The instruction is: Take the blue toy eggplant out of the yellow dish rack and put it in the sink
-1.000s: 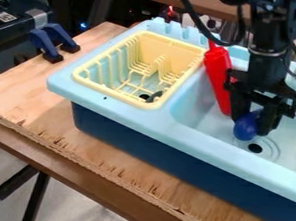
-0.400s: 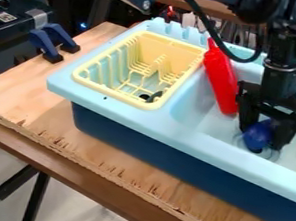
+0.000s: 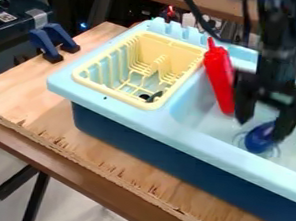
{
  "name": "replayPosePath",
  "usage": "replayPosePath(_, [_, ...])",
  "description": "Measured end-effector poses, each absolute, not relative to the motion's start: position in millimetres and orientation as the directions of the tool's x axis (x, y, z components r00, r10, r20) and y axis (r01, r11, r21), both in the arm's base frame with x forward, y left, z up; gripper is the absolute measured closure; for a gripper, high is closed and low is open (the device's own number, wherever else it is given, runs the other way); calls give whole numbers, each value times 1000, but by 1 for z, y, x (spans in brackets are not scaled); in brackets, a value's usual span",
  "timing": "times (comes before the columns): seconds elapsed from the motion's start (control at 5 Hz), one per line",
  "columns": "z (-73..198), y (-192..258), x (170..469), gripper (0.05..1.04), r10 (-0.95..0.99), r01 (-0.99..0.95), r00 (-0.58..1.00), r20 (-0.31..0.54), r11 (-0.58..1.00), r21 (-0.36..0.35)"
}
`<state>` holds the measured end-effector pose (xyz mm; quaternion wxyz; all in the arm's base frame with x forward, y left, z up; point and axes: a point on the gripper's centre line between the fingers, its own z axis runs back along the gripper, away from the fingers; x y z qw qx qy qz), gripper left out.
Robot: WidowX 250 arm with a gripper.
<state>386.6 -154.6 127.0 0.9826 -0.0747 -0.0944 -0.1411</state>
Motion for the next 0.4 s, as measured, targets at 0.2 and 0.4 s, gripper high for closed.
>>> replayPosePath(0.2, [167, -149, 373, 83, -229, 278, 923, 310, 953, -121])
replayPosePath(0.4, [188, -141, 358, 83, -217, 255, 920, 326, 964, -79])
